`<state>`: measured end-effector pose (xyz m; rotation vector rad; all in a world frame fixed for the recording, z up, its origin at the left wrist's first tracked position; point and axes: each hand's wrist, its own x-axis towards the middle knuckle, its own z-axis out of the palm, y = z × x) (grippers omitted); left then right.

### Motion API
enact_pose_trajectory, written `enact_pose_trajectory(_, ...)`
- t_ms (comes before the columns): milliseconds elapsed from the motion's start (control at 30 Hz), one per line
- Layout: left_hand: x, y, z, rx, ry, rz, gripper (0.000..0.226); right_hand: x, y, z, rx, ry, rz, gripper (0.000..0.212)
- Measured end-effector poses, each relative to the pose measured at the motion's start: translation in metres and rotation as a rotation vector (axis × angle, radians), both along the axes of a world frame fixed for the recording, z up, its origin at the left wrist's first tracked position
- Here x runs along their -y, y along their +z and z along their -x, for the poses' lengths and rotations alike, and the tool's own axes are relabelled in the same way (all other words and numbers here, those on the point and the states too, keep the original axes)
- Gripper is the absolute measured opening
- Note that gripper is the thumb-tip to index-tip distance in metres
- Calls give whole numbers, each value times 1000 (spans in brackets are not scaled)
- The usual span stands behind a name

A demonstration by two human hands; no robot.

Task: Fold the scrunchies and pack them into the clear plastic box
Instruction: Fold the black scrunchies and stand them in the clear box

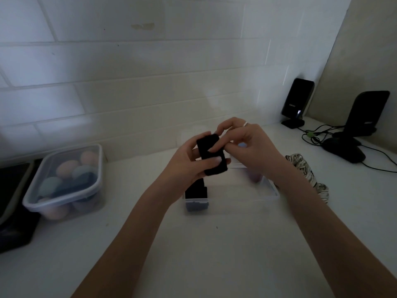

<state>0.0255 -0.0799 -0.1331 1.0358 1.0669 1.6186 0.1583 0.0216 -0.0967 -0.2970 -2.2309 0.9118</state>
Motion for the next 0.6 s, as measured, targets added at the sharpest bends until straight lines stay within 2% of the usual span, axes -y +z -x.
enact_pose_trajectory(67,1,-1,1,-66,42,3,62,0,0,0,-1,24,95,35)
enact_pose_trajectory(167,3,-2,4,-160,49,25,66,-3,-1,0,2,78,240,11)
enact_pose_trajectory(267,2,-3,4,-308,45,63,77,-3,-5,1,109,59,183,23)
enact_pose_trajectory(400,0,-4,4,-366,105,104,80,0,-8,7,16,9,150,25)
enact_pose_trajectory(467,0,-4,4,-376,131,112,71,-2,-8,7,-50,-15,177,26)
enact_pose_trajectory(533,-1,-4,6,-409,156,83,52,-4,-6,6,-80,-17,214,24)
enact_pose_trajectory(600,-1,-3,7,-452,192,47,44,-4,-5,4,-80,7,309,16)
